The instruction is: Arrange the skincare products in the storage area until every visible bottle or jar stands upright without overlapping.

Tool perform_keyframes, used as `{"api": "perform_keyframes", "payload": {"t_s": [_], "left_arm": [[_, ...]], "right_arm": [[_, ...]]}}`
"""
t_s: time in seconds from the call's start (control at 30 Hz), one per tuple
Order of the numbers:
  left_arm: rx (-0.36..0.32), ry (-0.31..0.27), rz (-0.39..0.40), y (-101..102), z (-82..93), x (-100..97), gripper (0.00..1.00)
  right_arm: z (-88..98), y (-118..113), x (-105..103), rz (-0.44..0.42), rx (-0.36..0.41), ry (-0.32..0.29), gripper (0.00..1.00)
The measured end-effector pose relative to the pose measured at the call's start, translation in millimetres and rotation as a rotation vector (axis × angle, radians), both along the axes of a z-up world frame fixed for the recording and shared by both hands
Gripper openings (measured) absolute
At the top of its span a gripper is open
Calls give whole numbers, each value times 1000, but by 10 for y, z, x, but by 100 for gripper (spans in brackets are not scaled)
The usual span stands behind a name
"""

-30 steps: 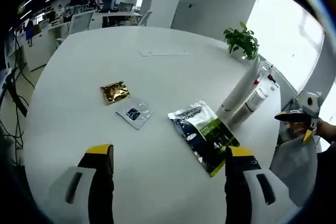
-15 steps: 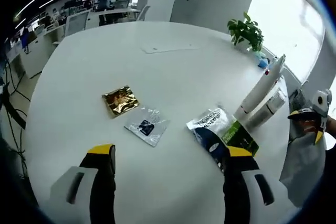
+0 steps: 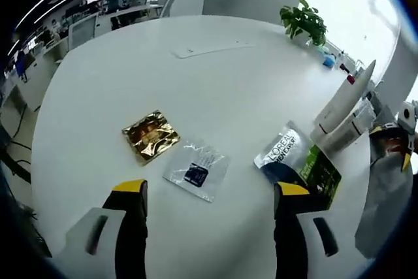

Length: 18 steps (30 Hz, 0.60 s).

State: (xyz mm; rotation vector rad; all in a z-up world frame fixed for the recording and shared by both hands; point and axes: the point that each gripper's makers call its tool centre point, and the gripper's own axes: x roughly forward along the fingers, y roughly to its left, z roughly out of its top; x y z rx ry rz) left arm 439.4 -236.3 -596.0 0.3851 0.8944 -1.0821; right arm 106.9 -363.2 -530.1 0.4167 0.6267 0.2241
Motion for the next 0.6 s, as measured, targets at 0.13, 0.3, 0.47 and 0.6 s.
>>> {"api": "perform_keyframes", "payload": {"t_s": [0.13, 0.3, 0.47, 0.6], "left_arm": [[16, 14, -26, -36, -45, 21, 70], [34, 32, -64, -59, -114, 26, 68], [63, 36, -128, -75, -133, 74, 64], [97, 17, -178, -109, -140, 114, 62]], "right_arm": [[0, -14, 2, -9, 7, 1, 98], [-8, -30, 2, -18, 13, 4, 98], [-16, -27, 5, -21, 16, 10, 98], [-35, -38, 1, -24, 15, 15, 98]]}}
